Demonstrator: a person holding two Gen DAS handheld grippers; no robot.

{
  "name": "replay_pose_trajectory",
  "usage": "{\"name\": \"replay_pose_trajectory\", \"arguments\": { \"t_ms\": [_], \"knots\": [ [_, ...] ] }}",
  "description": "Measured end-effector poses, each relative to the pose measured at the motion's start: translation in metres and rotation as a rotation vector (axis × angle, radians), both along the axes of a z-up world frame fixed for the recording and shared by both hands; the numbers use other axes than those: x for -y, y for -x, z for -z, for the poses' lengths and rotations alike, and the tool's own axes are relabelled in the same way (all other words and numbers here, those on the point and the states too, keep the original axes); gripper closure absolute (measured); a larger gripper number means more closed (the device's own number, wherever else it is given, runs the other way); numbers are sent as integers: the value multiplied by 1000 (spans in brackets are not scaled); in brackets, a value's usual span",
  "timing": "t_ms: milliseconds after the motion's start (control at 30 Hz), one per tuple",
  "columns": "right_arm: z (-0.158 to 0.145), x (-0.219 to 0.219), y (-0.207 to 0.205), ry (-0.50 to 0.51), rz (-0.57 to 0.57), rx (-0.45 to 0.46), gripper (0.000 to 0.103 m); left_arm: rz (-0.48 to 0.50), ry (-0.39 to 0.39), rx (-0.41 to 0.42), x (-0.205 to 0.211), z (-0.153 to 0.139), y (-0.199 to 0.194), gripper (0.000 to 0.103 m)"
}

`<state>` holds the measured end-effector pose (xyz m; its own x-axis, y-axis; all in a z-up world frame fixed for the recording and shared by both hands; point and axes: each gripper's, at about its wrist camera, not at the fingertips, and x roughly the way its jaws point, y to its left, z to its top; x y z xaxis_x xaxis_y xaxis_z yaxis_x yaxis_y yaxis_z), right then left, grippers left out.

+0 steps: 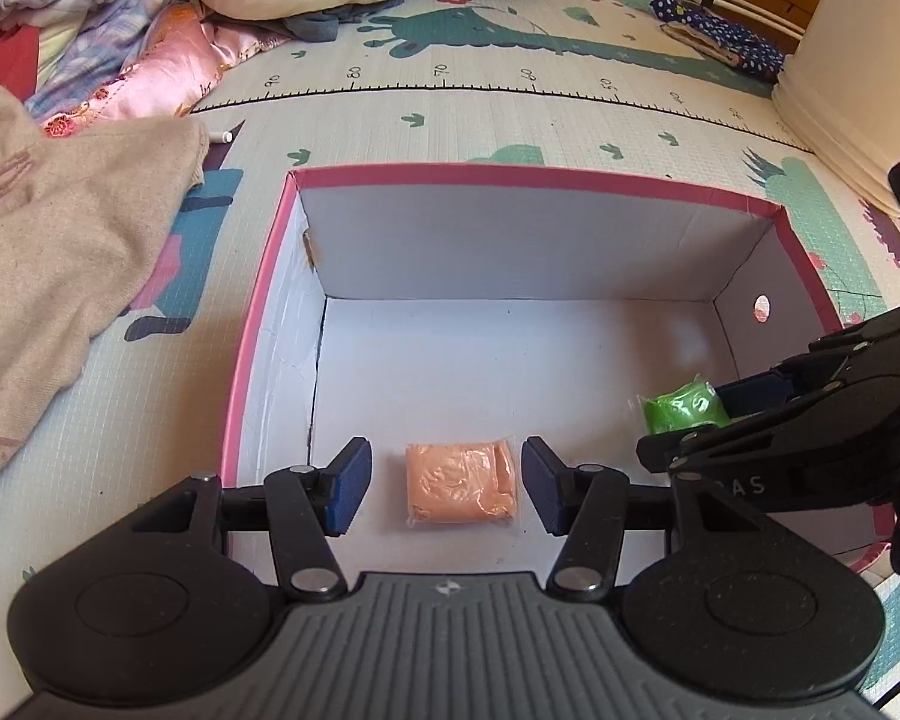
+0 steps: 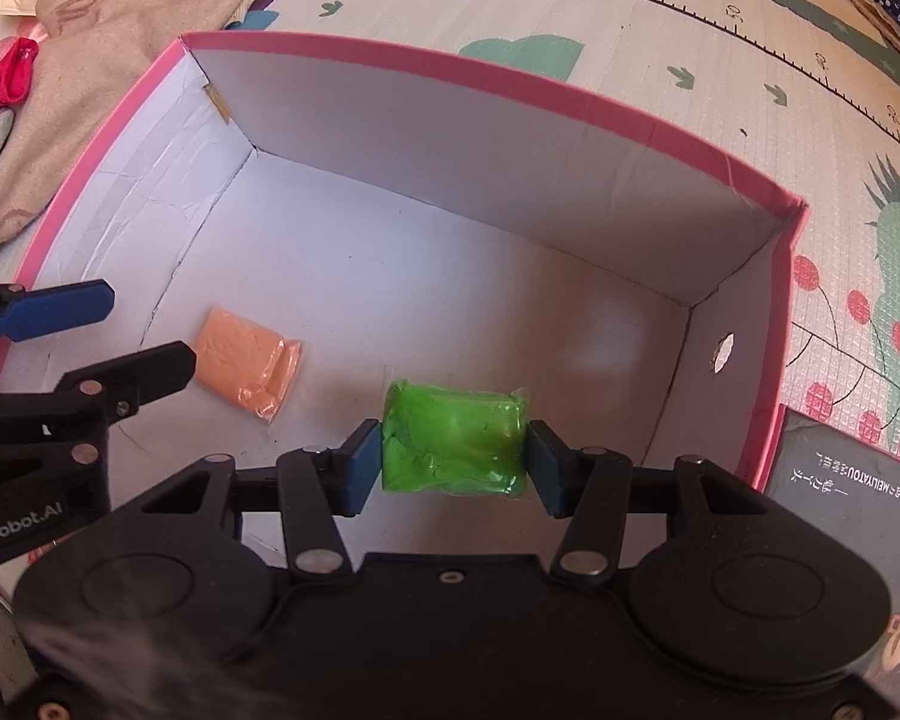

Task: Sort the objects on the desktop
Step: 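Open the left gripper to drop the peach packet into the box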

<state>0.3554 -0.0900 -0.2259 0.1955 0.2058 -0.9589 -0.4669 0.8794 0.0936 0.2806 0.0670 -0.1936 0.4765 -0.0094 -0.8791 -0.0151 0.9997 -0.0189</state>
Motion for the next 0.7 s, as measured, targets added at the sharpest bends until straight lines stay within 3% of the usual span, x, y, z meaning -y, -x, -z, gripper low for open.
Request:
{"name": "replay_pose_trajectory", "arguments": {
  "t_ms": [567,700],
  "knots": [
    [18,-3,4,38,-25,7,50,-2,21,1,1,-11,8,49],
    [18,-5,8,45,-34,19,37,11,15,12,5,-17,11,49]
  ]
}}
